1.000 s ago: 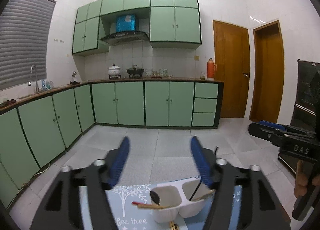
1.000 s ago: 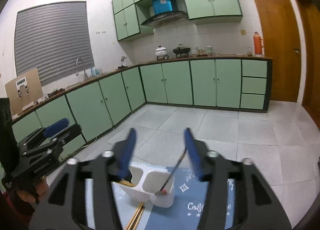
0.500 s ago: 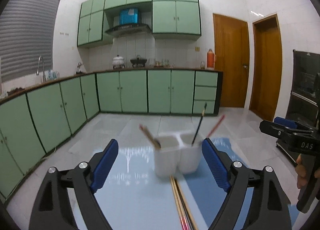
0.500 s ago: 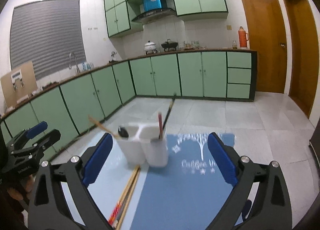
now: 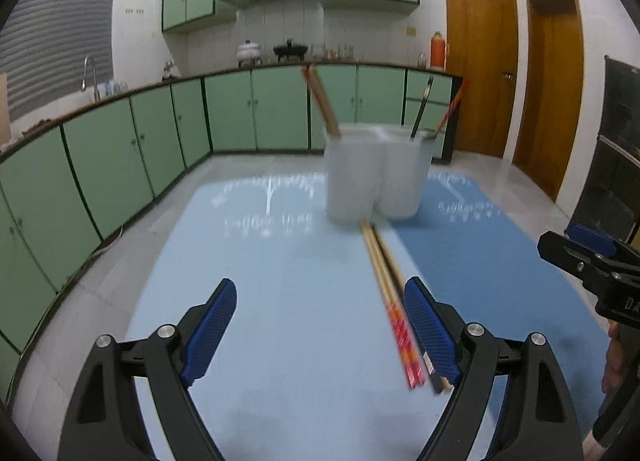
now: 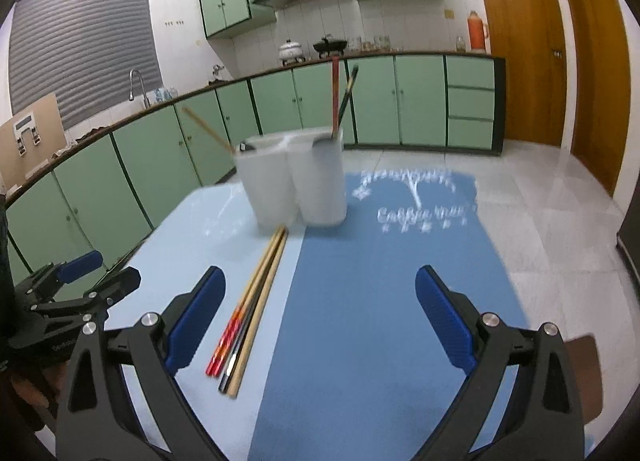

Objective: Organize utensils
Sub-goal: 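Withdraw both tools back over the remaining chopsticks, then close the right tool on a plain wooden chopstick, then lower the left tool and close it on a red-patterned chopstick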

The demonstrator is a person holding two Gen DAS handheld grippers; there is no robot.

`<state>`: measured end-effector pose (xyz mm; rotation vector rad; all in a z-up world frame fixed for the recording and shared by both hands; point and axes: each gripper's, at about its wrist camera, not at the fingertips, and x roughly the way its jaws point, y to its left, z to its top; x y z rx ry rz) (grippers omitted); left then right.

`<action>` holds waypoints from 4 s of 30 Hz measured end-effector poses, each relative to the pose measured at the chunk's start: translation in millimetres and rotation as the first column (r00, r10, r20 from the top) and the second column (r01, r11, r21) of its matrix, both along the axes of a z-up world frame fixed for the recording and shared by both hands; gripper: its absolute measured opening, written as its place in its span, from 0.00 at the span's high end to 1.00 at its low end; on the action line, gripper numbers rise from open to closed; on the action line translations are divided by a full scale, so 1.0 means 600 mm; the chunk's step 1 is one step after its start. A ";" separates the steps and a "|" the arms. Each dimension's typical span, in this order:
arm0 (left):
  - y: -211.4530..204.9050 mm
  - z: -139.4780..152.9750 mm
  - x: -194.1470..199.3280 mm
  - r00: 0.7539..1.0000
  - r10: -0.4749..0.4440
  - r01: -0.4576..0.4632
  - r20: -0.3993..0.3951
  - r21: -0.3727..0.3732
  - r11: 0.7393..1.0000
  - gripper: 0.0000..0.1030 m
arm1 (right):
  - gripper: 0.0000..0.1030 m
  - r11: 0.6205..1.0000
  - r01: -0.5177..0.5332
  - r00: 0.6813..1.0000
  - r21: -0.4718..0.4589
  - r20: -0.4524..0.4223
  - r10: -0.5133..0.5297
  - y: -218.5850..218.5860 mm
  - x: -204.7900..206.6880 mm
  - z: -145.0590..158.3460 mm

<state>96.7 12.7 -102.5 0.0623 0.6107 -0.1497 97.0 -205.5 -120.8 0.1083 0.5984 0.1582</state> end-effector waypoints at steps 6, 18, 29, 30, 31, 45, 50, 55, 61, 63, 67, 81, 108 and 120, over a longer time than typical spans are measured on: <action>0.022 -0.037 -0.013 0.998 0.024 -0.023 -0.059 0.015 1.000 0.18 | 0.10 0.997 -0.062 0.995 -0.047 -0.082 0.058 0.034 -0.011 -0.042; 0.039 -0.045 -0.022 0.997 0.041 -0.040 -0.067 0.022 0.999 0.18 | 0.12 0.990 -0.097 0.984 -0.102 -0.160 0.080 0.093 -0.030 -0.095; 0.045 -0.045 -0.022 0.997 0.041 -0.041 -0.067 0.001 0.999 0.18 | 0.23 0.987 -0.087 0.977 -0.135 -0.206 0.058 0.100 -0.020 -0.109; 0.044 -0.046 -0.021 0.997 0.039 -0.039 -0.068 0.000 0.999 0.18 | 0.23 0.986 -0.091 0.977 -0.137 -0.206 0.061 0.101 -0.019 -0.109; 0.043 -0.046 -0.021 0.997 0.038 -0.038 -0.069 -0.001 0.999 0.18 | 0.24 0.986 -0.093 0.976 -0.142 -0.207 0.062 0.104 -0.019 -0.109; 0.041 -0.053 -0.017 0.996 0.037 -0.038 -0.086 -0.003 0.999 0.18 | 0.28 0.989 -0.019 0.977 -0.146 -0.214 -0.013 0.082 -0.010 -0.108; 0.039 -0.056 -0.017 0.995 0.037 -0.038 -0.090 -0.005 0.999 0.18 | 0.43 0.996 -0.039 0.976 -0.080 -0.217 0.021 0.072 -0.016 -0.109; 0.039 -0.060 -0.018 0.995 0.040 -0.041 -0.097 -0.007 0.999 0.18 | 0.59 0.995 -0.075 0.975 -0.070 -0.216 0.058 0.087 -0.020 -0.110; 0.041 -0.061 -0.018 0.994 0.045 -0.047 -0.102 -0.012 0.999 0.18 | 0.68 0.992 -0.108 0.972 -0.071 -0.215 0.090 0.106 -0.022 -0.111; 0.041 -0.062 -0.018 0.994 0.045 -0.047 -0.101 -0.013 0.999 0.18 | 0.71 0.990 -0.116 0.972 -0.081 -0.215 0.097 0.112 -0.022 -0.112; 0.041 -0.062 -0.018 0.994 0.045 -0.048 -0.104 -0.018 0.999 0.18 | 0.75 0.988 -0.109 0.974 -0.106 -0.208 0.085 0.118 -0.024 -0.114; 0.022 -0.071 -0.018 0.991 0.016 -0.019 -0.134 -0.017 1.000 0.18 | 0.94 0.995 -0.065 0.976 -0.072 -0.212 0.048 0.088 -0.020 -0.111; -0.049 -0.124 0.001 0.965 -0.026 0.029 -0.259 0.010 1.000 0.30 | 0.94 0.999 0.017 0.977 -0.039 -0.210 -0.025 0.023 -0.016 -0.116; -0.035 -0.122 0.004 0.965 0.016 -0.019 -0.261 -0.007 1.000 0.40 | 0.91 0.999 -0.003 0.978 -0.043 -0.211 -0.007 0.026 -0.017 -0.119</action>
